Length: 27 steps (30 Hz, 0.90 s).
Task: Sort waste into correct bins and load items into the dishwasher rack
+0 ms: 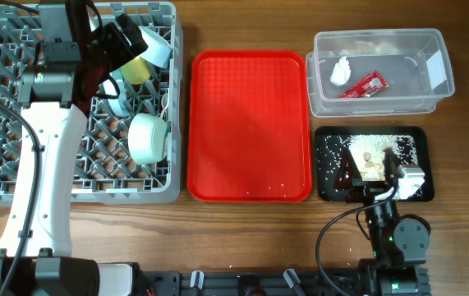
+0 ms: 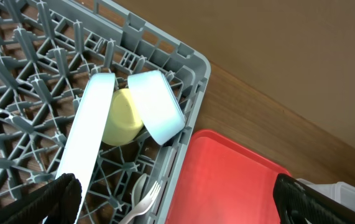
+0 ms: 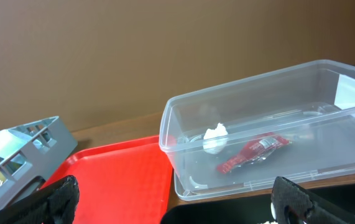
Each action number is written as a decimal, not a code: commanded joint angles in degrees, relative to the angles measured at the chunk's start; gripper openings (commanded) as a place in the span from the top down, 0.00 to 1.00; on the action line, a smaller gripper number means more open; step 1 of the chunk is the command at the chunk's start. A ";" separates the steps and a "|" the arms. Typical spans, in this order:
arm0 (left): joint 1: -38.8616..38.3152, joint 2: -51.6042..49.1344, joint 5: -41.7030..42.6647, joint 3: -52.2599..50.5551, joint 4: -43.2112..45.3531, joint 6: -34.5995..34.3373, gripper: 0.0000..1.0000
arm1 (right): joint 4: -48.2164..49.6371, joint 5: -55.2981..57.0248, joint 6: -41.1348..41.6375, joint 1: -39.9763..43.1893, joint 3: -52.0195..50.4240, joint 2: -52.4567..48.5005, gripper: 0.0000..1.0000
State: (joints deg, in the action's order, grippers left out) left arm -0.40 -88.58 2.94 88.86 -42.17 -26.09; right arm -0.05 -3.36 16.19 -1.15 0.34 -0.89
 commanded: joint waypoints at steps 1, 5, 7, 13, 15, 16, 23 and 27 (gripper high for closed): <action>0.15 -0.79 0.48 0.07 0.11 -0.52 0.00 | 0.15 0.31 -0.98 -0.28 -0.02 0.46 0.00; 0.15 1.86 0.46 0.07 -0.09 -0.52 0.00 | 0.13 0.31 -0.98 -0.28 -0.02 0.46 0.00; 0.15 3.85 0.46 0.07 -0.09 -0.50 0.00 | 0.13 0.31 -0.98 -0.28 -0.02 0.46 0.00; 0.20 14.58 -0.83 -0.57 -7.48 0.52 0.00 | 0.13 0.31 -1.01 -0.28 -0.02 0.46 0.00; 0.20 19.80 -0.85 -3.30 -8.13 0.55 0.00 | 0.13 0.31 -0.98 -0.28 -0.02 0.46 0.00; 0.20 22.12 -0.85 -4.92 -8.48 0.55 0.00 | 0.13 0.31 -0.98 -0.28 -0.02 0.46 0.00; 0.20 44.85 -0.83 -27.06 -9.51 0.07 0.00 | 0.13 0.31 -0.94 -0.28 -0.02 0.46 0.00; 0.20 59.14 -0.76 -45.35 -5.31 -0.35 0.00 | 0.13 0.31 -0.98 -0.28 -0.02 0.46 0.00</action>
State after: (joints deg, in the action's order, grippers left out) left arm -0.40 -37.74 2.87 55.00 -50.87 -26.06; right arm -0.10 -3.36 16.19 -1.15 0.34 -0.89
